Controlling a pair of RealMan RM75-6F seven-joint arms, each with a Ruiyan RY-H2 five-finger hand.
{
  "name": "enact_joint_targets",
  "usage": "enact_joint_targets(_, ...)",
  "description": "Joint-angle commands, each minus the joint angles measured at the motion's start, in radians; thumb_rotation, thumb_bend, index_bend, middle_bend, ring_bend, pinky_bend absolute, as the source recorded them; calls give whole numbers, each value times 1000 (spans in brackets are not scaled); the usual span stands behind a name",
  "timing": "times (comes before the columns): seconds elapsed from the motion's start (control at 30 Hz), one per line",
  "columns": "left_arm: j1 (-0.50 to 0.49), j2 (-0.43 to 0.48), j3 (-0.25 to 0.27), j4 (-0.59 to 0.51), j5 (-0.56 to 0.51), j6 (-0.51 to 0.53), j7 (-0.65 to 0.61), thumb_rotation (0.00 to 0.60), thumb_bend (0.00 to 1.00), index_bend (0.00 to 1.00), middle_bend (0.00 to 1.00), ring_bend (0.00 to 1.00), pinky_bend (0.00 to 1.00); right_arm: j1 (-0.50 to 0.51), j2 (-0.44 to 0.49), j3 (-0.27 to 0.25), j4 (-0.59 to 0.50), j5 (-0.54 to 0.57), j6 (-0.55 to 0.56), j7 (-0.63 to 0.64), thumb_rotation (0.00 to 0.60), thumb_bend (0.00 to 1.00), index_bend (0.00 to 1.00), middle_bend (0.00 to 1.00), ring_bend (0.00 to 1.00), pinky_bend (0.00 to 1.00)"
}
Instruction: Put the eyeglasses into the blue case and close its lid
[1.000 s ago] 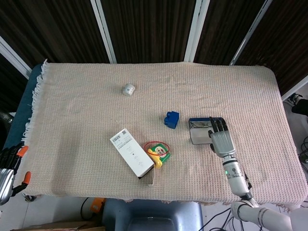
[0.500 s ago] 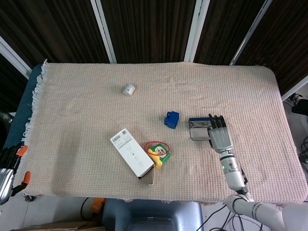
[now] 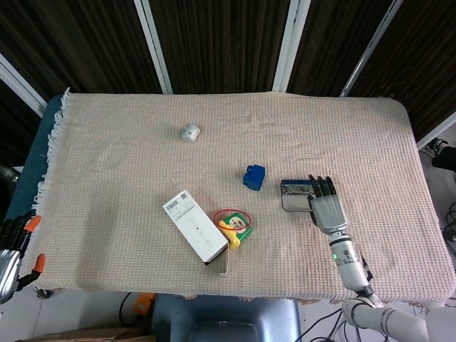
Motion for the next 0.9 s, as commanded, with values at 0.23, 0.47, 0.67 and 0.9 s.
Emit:
enact_joint_targets(0.23,-2,-1,2,0,3,-4,5,600,448,0,0,0,49,-101,134,-137,-202,-145,114,28,600,592,709,128,0,0)
enact_joint_targets(0.47,-4,-3,3,0,4,-8,10,600,449,0,0,0,48,-120,195,-162,-303,-174,118,79,600,592,709,128,0,0)
enact_joint_targets(0.67,-5,-3,3,3,2,-12,9,600,448,0,0,0,49,-96,215,-111,-342,-127,69,93,600,591,709,129,0,0)
enact_joint_targets(0.9,-4,-3,2,4,0,-10,7,600,448,0,0,0,48,-64,208,-47,-340,-43,11,77,600,592,709,130,0,0)
